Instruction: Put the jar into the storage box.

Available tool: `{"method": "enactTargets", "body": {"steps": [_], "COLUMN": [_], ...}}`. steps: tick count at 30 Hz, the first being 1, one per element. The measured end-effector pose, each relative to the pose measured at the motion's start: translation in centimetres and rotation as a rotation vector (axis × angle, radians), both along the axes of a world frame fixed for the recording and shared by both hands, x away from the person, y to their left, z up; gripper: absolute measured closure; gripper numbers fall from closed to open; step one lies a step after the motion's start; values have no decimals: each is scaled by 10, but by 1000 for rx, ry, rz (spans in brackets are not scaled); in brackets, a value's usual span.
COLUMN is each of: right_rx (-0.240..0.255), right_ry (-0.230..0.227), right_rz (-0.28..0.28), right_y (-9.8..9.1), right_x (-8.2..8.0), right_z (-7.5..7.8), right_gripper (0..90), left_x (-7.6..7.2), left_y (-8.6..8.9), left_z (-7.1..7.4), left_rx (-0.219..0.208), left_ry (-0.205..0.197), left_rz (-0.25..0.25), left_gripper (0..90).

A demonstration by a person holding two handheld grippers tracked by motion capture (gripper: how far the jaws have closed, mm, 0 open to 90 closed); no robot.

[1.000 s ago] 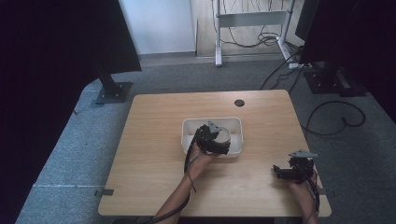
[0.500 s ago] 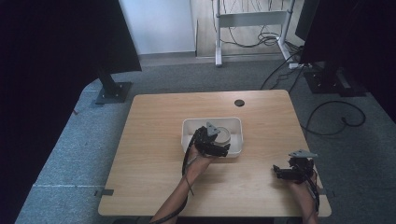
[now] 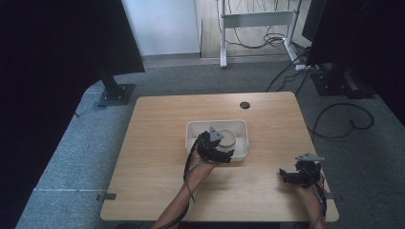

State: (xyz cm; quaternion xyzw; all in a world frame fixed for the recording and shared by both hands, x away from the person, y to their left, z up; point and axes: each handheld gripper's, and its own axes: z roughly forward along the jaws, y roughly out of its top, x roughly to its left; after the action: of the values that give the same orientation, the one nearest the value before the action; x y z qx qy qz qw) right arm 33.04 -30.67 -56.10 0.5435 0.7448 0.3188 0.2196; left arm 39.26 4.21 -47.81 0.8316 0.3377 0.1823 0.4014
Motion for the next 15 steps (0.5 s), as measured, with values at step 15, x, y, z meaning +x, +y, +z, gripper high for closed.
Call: {"method": "enactTargets", "body": {"steps": [15], "right_rx": [0], "right_ry": [0], "right_rz": [-1], "right_y": [0], "right_x": [0], "right_z": [0], "right_gripper": [8], "left_x": [-12], "left_y": [14], "left_z": [3], "left_rx": [-16], "left_ry": [-1], "left_rz": [-33], "left_gripper": [53]}}
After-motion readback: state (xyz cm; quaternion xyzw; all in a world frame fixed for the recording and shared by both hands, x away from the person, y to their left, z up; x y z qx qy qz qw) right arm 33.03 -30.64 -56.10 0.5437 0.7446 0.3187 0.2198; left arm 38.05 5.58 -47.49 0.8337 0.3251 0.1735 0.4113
